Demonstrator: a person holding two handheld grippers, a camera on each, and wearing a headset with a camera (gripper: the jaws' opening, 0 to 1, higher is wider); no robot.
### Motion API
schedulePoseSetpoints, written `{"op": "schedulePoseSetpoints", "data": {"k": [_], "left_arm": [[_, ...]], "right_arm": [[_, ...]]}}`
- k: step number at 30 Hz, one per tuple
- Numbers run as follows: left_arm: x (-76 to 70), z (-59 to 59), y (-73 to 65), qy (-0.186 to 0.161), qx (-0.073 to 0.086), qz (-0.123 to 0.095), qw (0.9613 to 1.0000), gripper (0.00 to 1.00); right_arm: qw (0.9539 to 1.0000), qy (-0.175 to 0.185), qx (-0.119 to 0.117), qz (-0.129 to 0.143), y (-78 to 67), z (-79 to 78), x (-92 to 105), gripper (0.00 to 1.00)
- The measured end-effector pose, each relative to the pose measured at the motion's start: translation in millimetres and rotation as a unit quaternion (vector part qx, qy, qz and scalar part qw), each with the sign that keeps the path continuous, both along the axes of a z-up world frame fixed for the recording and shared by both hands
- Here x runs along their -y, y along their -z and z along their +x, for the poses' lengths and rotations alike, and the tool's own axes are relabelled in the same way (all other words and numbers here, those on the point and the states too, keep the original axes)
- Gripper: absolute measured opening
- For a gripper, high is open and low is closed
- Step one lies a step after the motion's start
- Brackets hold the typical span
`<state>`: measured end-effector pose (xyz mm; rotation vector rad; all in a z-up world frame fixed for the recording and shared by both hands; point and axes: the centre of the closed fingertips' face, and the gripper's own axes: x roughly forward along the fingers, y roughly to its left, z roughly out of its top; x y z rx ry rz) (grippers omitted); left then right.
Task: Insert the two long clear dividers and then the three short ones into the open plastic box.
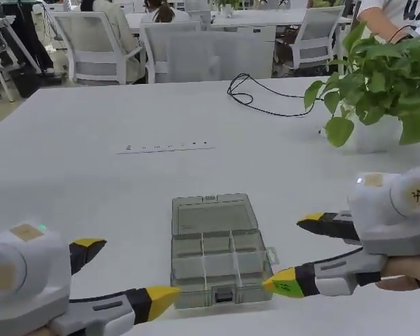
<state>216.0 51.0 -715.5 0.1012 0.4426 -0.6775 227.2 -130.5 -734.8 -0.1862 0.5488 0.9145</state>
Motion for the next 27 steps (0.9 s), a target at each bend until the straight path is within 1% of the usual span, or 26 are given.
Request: {"op": "schedulePoseSetpoints", "data": {"k": [2,3,4,6,7,8,9,16,19,27], "left_arm": [[-2.4,-0.4,0.0,-0.006,-0.001,-0.004,1.0000,0.87],[-3.5,-1.1,0.2,-0.008,0.000,-0.004,1.0000,0.87],[-4.1,-1.8,0.4,-0.009,-0.001,-0.003,1.0000,0.87],[-6.5,-3.8,0.3,-0.011,0.001,0.002,0.9999,0.88],[-7.1,-4.2,0.3,-0.012,0.001,0.001,0.9999,0.89],[-10.1,-4.8,-0.1,-0.019,-0.001,-0.003,0.9998,0.89],[-10.6,-4.7,-0.4,-0.020,0.000,-0.003,0.9998,0.91],[-15.0,-2.2,-3.6,-0.028,0.006,-0.012,0.9995,0.94],[-16.1,-2.0,-3.2,-0.028,0.005,-0.011,0.9995,0.95],[-17.2,-0.5,-5.7,-0.031,0.009,-0.019,0.9993,0.99]], "right_arm": [[1.0000,0.002,-0.004,0.002,2.1,-1.2,-0.3,0.85],[1.0000,0.003,-0.006,-0.002,4.4,-2.5,0.2,0.87],[1.0000,0.004,-0.003,-0.002,5.2,-2.9,0.8,0.88],[0.9999,0.010,0.000,0.003,4.6,-3.5,1.1,0.91],[0.9999,0.011,0.000,0.005,4.3,-4.3,1.0,0.92],[0.9998,0.012,0.003,0.013,1.9,-6.3,0.8,0.92],[0.9997,0.012,0.005,0.020,-0.6,-8.3,0.7,0.98],[0.9996,0.019,0.001,0.021,2.1,-9.0,1.6,1.00],[0.9993,0.025,0.000,0.028,1.9,-9.1,0.4,1.00],[0.9994,0.026,0.004,0.021,2.9,-9.2,1.9,1.00]]}}
